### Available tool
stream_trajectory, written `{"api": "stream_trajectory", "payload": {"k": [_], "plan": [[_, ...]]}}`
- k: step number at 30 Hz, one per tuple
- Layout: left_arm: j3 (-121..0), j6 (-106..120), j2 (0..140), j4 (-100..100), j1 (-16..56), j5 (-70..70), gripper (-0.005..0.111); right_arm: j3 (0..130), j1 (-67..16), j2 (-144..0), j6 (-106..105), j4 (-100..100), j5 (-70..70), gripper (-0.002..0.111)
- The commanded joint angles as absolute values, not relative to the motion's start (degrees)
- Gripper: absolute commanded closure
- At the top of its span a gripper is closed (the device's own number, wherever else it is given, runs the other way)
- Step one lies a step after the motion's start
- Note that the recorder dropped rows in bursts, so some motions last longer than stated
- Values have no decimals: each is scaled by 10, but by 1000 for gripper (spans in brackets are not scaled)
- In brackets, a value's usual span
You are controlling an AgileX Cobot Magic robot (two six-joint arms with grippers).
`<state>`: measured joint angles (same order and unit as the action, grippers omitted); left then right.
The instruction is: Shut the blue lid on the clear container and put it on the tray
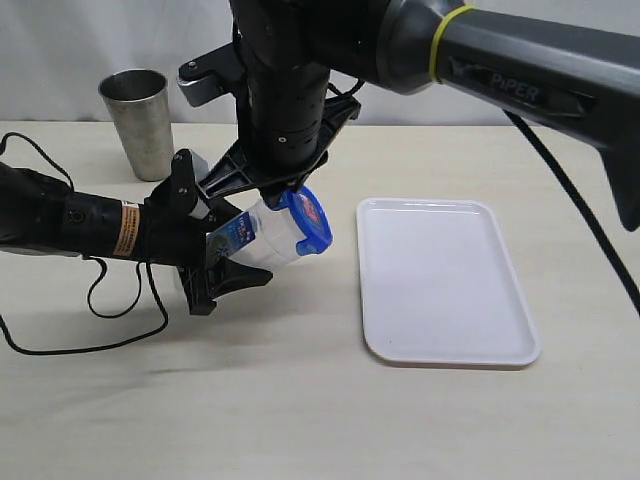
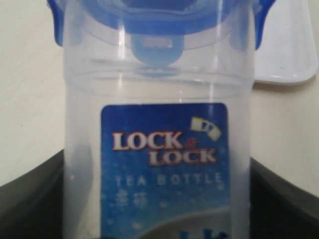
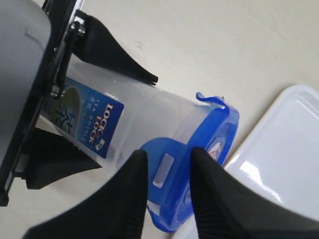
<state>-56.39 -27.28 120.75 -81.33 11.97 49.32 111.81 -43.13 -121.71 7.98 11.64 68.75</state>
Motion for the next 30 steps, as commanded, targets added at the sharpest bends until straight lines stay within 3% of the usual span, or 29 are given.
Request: {"api": "stream_trajectory", "payload": {"k": [1, 22, 25, 30], "plan": [[-568, -272, 1201, -799, 120, 538, 107, 1109, -456, -1262, 86, 170, 700, 81], [-568, -273, 1201, -799, 120, 531, 107, 1113, -463, -1259, 77, 182, 700, 81], [-568, -273, 1201, -800, 120, 526, 107, 1113, -441, -1239, 51, 113, 693, 80], [-568, -286, 1201, -805, 120, 500, 107, 1113, -374, -1223, -9, -65, 687, 68]]}}
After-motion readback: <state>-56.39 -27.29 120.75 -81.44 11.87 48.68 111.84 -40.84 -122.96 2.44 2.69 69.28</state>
